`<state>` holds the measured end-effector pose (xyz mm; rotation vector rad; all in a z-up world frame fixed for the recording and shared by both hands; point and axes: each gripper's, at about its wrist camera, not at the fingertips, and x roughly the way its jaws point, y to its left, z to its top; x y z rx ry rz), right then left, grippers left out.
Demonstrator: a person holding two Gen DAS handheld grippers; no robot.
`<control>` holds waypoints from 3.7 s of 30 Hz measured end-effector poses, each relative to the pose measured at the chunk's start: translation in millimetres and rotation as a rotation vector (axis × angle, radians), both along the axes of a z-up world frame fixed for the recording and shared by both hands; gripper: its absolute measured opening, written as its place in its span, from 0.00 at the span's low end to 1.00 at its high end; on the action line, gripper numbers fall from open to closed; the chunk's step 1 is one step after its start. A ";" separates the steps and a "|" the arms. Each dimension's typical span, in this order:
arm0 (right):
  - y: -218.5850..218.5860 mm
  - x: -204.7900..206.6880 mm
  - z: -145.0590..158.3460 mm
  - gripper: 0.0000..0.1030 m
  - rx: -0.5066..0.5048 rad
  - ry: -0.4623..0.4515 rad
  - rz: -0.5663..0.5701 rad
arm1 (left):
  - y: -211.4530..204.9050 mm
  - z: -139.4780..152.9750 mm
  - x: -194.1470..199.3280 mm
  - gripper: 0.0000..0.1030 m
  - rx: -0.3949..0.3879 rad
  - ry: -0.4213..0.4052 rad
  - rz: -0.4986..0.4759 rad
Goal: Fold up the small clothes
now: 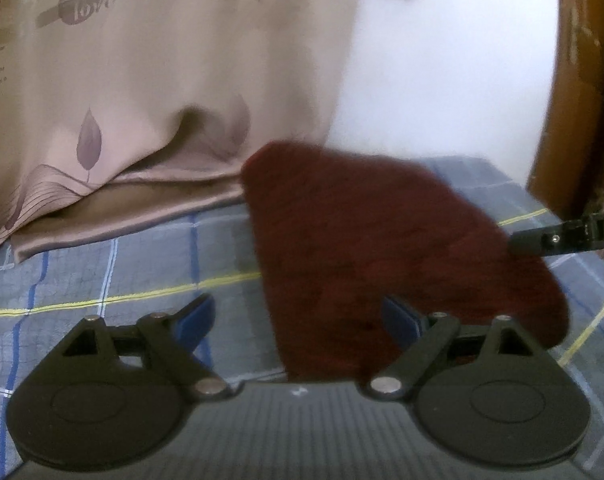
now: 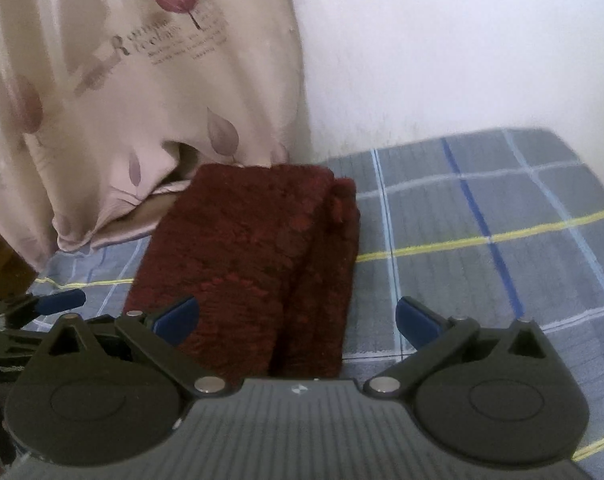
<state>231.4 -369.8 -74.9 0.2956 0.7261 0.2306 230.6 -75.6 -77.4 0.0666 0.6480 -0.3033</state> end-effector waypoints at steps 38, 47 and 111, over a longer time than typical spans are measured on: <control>-14.7 85.6 -72.0 1.00 0.400 0.178 0.185 | 39.2 -62.9 105.4 1.00 -0.615 0.343 -0.320; -17.2 92.7 -69.6 1.00 0.383 0.201 0.271 | 30.6 -72.5 112.8 1.00 -0.626 0.353 -0.329; 126.4 -124.0 -24.2 0.64 0.300 0.024 0.363 | 123.2 -21.4 -101.3 0.57 -0.475 0.204 -0.233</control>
